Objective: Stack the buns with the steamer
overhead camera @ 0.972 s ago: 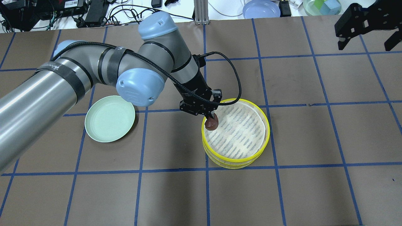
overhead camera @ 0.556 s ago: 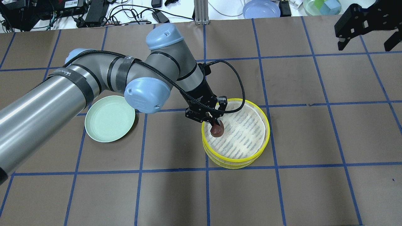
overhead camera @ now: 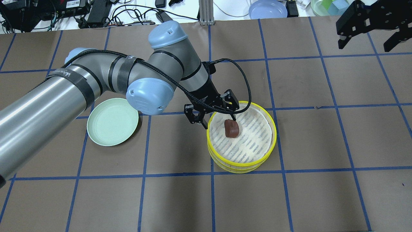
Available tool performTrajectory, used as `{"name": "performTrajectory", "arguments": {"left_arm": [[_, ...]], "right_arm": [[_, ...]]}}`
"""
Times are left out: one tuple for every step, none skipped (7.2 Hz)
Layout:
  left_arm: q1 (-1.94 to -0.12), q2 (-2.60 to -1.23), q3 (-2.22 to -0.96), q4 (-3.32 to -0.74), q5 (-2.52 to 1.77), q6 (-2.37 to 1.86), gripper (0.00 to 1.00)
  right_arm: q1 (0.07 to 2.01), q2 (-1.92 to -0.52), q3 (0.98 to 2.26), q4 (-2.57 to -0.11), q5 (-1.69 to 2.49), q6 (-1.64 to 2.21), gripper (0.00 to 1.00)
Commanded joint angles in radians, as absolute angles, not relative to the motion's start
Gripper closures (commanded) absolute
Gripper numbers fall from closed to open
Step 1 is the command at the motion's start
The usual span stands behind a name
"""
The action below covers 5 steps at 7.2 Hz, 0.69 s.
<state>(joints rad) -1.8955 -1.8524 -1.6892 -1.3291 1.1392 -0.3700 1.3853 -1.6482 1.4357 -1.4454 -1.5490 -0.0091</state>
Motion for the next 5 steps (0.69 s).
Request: {"name": "performTrajectory", "arguments": {"left_arm": [[-1.882, -1.844, -1.684, -1.330, 1.254, -0.359, 0.00], [-1.840, -1.813, -1.665, -1.330, 1.372, -0.350, 0.00], [-1.785, -1.795, -1.605, -1.362, 1.405, -0.275, 0.01], [-1.746, -1.767, -1.539, -1.432, 1.478, -0.212, 0.01], [-1.700, -1.740, -1.485, -1.528, 1.549, -0.124, 0.00]], "right_arm": [[1.434, -1.637, 1.428, -1.450, -1.497, 0.138, 0.00], [1.487, -1.623, 1.440, -1.445, -1.559, 0.144, 0.00], [1.515, -1.628, 1.465, -1.443, -1.574, 0.147, 0.00], [1.534, -1.652, 1.526, -1.453, -1.572, 0.184, 0.00], [1.549, -1.669, 1.569, -1.501, -1.581, 0.180, 0.00]]}}
